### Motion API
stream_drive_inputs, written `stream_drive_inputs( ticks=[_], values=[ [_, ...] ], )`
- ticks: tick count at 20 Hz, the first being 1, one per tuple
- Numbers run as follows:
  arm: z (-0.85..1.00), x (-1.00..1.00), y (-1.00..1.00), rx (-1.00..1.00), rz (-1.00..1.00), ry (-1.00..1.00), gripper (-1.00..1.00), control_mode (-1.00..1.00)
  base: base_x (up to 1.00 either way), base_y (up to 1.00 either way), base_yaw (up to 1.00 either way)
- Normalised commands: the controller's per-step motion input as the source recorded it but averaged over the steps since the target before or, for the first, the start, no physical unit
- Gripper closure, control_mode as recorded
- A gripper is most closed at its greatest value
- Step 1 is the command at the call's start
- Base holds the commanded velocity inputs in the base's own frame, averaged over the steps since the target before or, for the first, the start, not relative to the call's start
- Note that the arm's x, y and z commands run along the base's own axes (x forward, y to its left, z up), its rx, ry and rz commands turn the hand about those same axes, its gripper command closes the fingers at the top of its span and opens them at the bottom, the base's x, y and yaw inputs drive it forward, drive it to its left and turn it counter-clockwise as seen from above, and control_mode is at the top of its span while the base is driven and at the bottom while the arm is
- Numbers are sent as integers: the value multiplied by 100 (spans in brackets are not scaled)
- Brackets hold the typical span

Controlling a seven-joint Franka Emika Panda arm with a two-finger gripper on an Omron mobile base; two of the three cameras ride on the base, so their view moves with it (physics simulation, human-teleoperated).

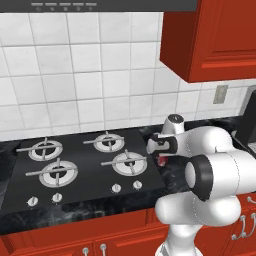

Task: Four empty soda cans are scattered around the kitchen. Gather all the cans and cluster them next to the stove for recycling.

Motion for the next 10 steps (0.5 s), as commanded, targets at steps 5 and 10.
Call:
stream_drive_inputs(
  ticks=[5,10],
  values=[
    [0,0,0,0,0,0,-100,-100,0,0,0],
    [0,0,0,0,0,0,-100,-100,0,0,0]
  ],
)
